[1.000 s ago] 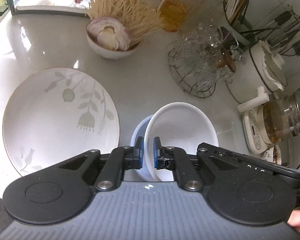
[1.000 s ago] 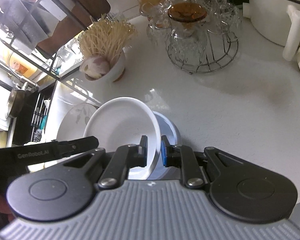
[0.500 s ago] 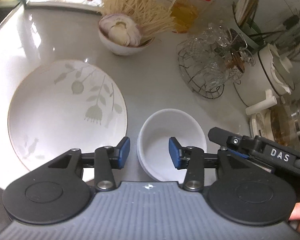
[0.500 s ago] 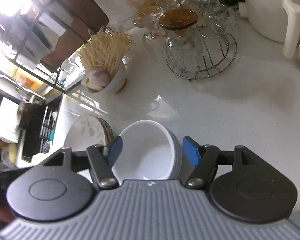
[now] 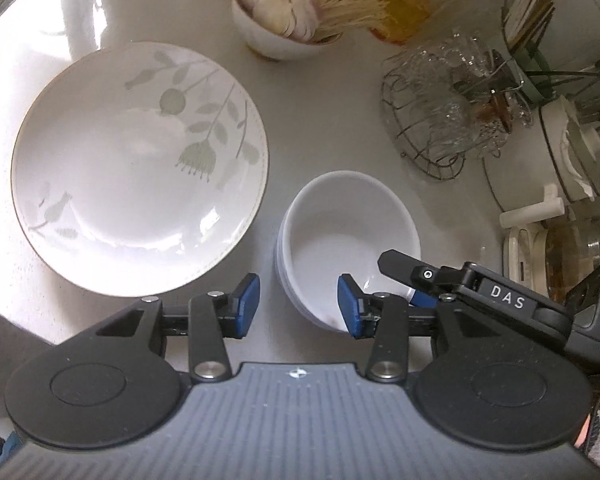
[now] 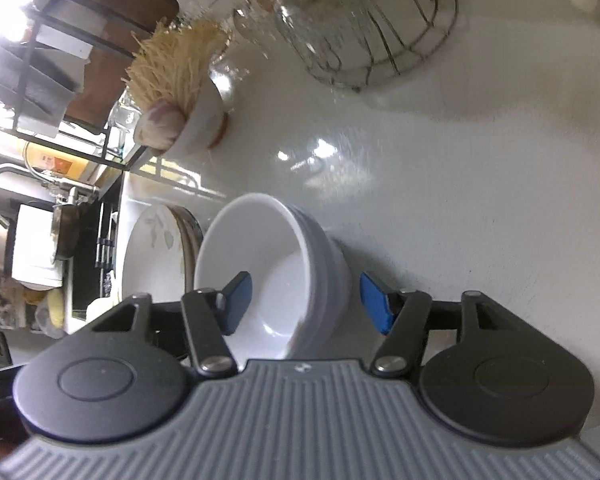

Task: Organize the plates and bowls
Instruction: 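Grip the rim of the nested bowl stack with both grippers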

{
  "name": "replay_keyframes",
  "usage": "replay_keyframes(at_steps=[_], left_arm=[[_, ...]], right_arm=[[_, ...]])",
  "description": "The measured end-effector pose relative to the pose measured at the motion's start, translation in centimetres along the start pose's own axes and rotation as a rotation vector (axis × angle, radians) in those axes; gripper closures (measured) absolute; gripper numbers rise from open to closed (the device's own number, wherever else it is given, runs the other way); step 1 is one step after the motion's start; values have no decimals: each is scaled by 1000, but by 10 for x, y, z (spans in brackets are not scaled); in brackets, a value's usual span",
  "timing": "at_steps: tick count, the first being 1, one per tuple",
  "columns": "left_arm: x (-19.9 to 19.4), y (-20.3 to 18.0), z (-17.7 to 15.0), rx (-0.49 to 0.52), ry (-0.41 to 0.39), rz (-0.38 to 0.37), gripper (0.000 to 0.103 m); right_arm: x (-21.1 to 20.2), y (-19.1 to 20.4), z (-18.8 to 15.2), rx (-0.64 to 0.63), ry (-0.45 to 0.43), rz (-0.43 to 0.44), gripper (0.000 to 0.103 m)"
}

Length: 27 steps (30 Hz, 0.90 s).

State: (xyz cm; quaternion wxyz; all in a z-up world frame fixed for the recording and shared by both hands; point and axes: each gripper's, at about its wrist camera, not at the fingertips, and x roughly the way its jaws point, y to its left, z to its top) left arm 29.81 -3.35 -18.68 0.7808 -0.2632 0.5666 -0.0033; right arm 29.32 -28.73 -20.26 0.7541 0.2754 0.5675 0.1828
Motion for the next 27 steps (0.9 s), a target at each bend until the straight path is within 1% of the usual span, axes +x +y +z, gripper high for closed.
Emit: replay_keyframes(at_steps=[3, 5, 7, 12, 13, 14, 21, 24, 27], left_arm=[[1, -2, -1, -14, -3, 10, 54], [1, -4, -1, -15, -10, 29, 54], [2, -6, -2, -21, -15, 39, 54], [7, -7, -5, -73, -11, 43, 54], [9, -7, -7, -86, -11, 43, 54], [9, -8, -8, -98, -13, 43, 54], [18, -14, -14, -180, -24, 45, 54], [22, -19, -18, -185, -25, 74, 54], [29, -18, -21, -208, -15, 86, 54]], right_arm=[[6, -6, 1, 2, 14, 17, 44], [10, -9, 2, 2, 19, 36, 47], [14, -12, 4, 1, 29, 52, 48], [19, -22, 9, 22, 66, 80, 62], [19, -25, 10, 24, 75, 83, 68], [19, -28, 11, 25, 86, 91, 70], [20, -29, 24, -40, 145, 108, 71], [20, -30, 27, -79, 169, 113, 71], [20, -29, 29, -109, 189, 115, 72]])
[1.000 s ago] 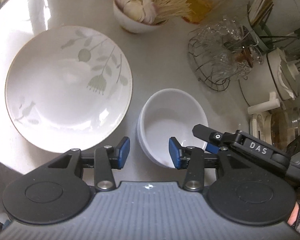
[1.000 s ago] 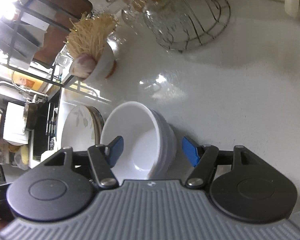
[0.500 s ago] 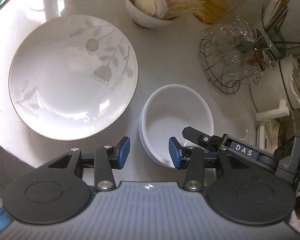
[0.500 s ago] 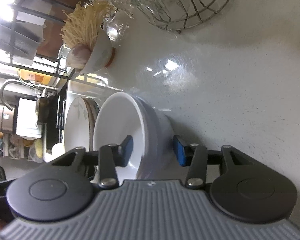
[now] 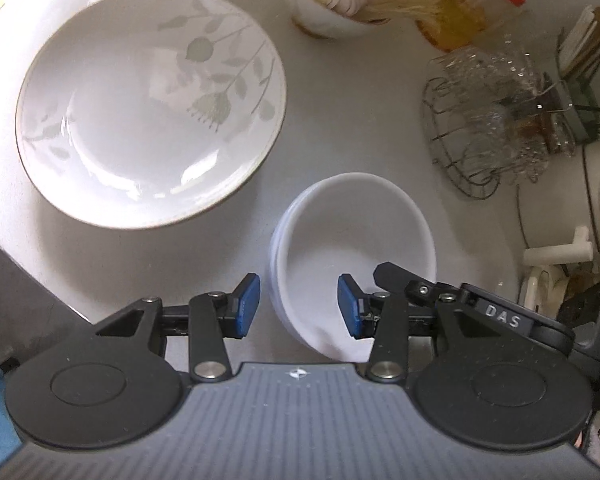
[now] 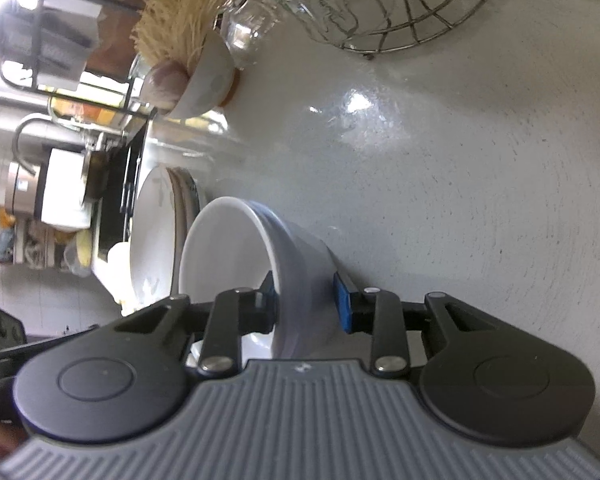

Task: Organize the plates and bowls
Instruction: 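Grip the rim of the nested bowl stack with both grippers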

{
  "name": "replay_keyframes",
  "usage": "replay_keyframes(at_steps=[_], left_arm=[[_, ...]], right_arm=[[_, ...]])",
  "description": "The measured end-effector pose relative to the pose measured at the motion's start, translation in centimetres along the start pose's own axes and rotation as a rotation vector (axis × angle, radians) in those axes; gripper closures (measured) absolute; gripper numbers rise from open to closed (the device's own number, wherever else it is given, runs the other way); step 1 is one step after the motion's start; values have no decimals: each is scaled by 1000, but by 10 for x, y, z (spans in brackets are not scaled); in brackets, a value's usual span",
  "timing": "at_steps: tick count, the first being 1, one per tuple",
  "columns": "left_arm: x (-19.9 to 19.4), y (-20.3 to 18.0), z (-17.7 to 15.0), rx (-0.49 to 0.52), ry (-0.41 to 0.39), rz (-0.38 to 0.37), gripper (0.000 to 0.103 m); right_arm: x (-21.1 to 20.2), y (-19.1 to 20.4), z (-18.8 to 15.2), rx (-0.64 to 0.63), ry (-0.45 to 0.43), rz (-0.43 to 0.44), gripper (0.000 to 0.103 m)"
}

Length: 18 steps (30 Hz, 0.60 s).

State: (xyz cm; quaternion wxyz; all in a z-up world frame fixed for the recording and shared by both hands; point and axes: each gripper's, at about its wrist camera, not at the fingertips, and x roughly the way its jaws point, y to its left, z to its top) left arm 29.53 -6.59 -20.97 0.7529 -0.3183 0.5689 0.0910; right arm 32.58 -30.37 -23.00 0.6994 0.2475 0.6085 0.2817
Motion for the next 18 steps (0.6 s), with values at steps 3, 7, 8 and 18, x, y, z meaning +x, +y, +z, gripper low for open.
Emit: replay_keyframes(at_steps=[3, 7, 8, 18], left_arm=[[4, 0, -2, -19, -8, -10, 54], [6, 4, -5, -60, -31, -48, 54], [8, 5, -6, -67, -34, -51, 54], [28, 11, -12, -103, -10, -90, 54]], right_arm=[[-2, 1, 0, -26, 11, -6, 73], [-4, 0, -3, -38, 15, -12, 74], [-5, 0, -3, -39, 16, -11, 74], [-10, -1, -10, -32, 11, -42, 75]])
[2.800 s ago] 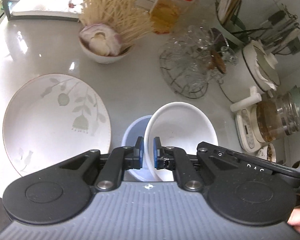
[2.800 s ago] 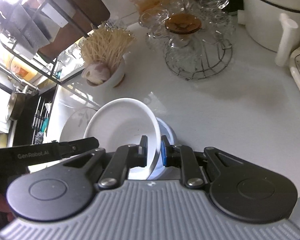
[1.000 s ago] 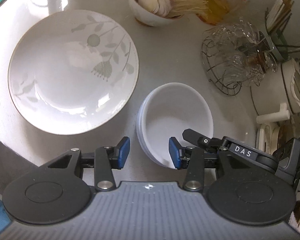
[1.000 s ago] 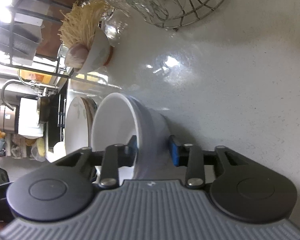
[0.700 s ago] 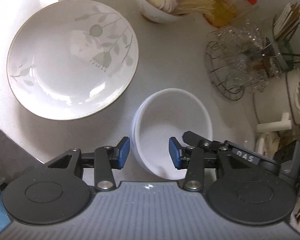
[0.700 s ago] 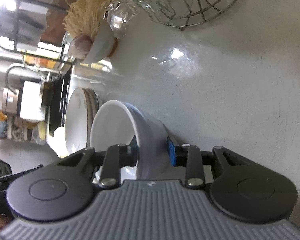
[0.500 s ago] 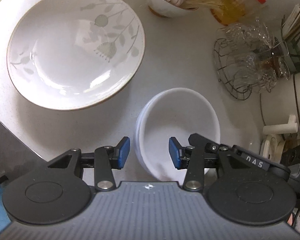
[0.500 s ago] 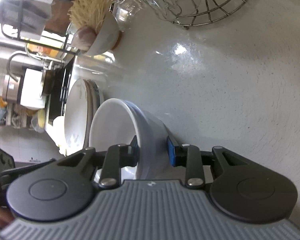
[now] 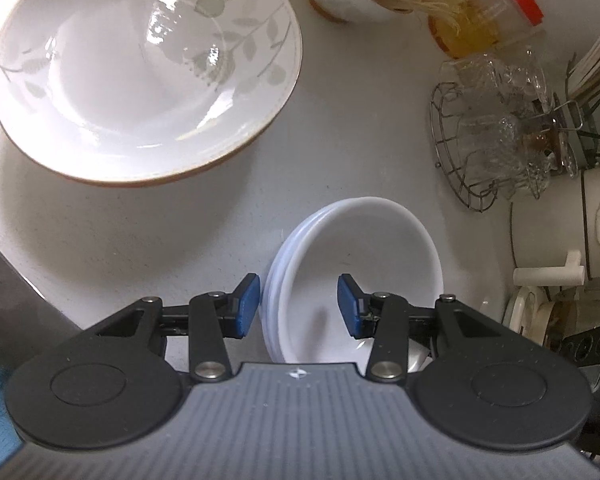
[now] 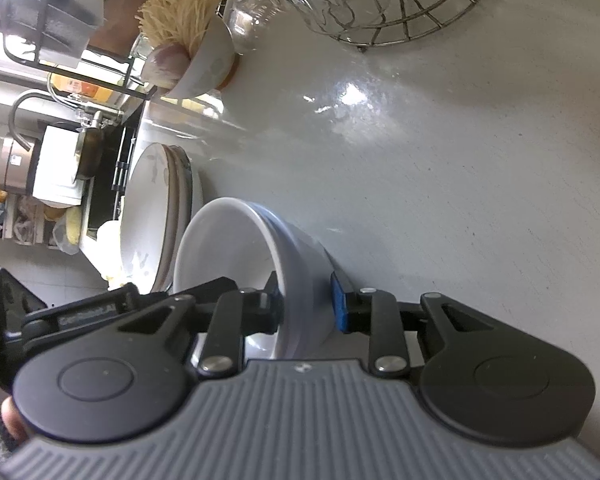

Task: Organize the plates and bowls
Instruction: 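Grip the rim of the nested bowl stack with both grippers, then carry the bowl stack with both grippers over the leaf-print plate and lower it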

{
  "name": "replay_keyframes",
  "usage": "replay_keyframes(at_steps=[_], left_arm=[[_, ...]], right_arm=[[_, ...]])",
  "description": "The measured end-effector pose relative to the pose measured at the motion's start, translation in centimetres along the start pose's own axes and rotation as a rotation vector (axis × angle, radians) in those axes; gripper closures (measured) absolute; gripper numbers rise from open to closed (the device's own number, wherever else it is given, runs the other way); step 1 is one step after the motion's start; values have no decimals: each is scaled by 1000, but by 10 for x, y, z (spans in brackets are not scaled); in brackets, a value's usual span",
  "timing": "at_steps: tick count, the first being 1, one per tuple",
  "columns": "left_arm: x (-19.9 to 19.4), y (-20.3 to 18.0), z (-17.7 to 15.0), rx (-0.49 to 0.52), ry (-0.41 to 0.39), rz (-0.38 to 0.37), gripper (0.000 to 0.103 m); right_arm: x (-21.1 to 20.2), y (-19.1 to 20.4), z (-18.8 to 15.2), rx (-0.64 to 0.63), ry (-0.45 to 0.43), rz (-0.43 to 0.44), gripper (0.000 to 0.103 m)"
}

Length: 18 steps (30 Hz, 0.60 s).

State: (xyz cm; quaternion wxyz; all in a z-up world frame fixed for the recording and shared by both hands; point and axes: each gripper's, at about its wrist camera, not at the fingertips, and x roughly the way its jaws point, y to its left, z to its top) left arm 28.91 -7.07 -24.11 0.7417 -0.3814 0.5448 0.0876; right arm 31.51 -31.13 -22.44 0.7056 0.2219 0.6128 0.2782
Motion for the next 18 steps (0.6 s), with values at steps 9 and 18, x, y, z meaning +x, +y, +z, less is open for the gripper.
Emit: replay_keyframes(at_steps=[9, 18], left_arm=[[7, 7, 1, -1, -3, -30, 55], [9, 15, -1, 84, -4, -44, 74]], right_arm=[[0, 5, -3, -14, -16, -37, 76], [-3, 15, -8, -30, -65, -92, 76]])
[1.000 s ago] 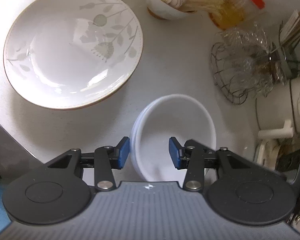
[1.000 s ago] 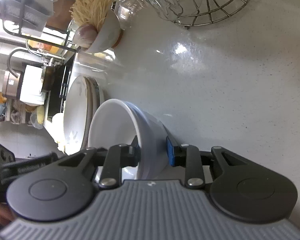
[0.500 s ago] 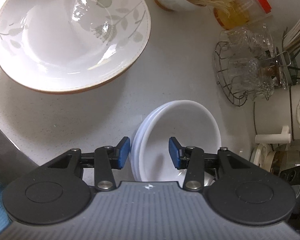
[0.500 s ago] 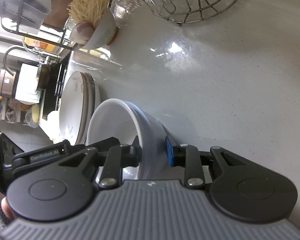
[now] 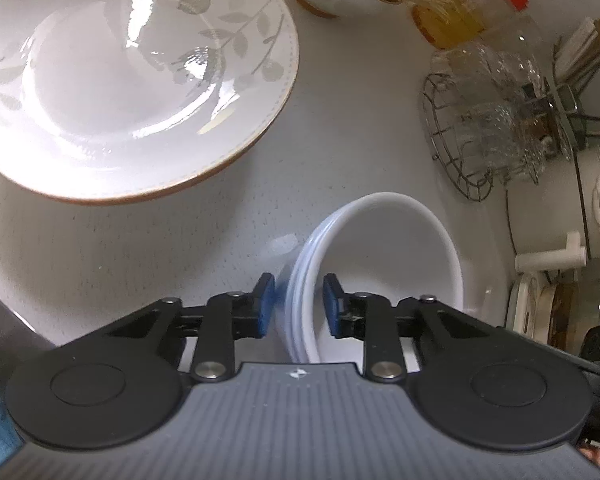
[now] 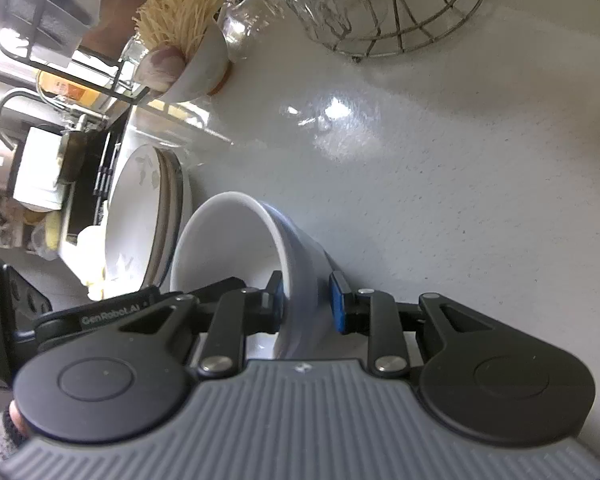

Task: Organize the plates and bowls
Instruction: 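Carry the bowl stack with both grippers over the leaf-print plate and lower it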

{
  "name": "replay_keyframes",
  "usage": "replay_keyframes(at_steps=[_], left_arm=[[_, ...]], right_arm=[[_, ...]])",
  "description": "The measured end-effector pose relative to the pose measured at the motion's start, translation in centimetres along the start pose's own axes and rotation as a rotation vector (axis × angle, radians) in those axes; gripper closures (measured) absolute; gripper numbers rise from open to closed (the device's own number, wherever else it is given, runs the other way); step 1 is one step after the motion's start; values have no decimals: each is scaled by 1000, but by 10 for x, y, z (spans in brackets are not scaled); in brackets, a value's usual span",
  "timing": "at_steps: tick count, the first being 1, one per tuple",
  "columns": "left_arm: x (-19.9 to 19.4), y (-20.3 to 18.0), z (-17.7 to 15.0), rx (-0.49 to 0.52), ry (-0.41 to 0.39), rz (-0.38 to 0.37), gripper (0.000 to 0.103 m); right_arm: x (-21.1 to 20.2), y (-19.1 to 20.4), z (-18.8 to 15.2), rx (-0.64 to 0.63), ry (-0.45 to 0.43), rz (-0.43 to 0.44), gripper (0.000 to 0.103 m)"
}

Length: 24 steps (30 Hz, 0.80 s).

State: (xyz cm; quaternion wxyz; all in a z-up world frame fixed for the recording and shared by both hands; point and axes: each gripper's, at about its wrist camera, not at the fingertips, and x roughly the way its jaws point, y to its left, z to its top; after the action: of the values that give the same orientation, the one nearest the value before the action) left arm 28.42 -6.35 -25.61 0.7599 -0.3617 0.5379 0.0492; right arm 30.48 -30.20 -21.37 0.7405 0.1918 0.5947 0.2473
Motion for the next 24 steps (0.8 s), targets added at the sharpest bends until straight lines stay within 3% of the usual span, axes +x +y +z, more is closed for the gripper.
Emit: replay_keyframes(at_steps=[12, 24], left_arm=[[-18, -4, 13, 116, 64, -29, 75], [-67, -21, 35, 243, 48, -46, 75]], right_arm=[[-21, 22, -12, 39, -75, -48, 76], [-47, 59, -18, 70, -163, -33, 76]])
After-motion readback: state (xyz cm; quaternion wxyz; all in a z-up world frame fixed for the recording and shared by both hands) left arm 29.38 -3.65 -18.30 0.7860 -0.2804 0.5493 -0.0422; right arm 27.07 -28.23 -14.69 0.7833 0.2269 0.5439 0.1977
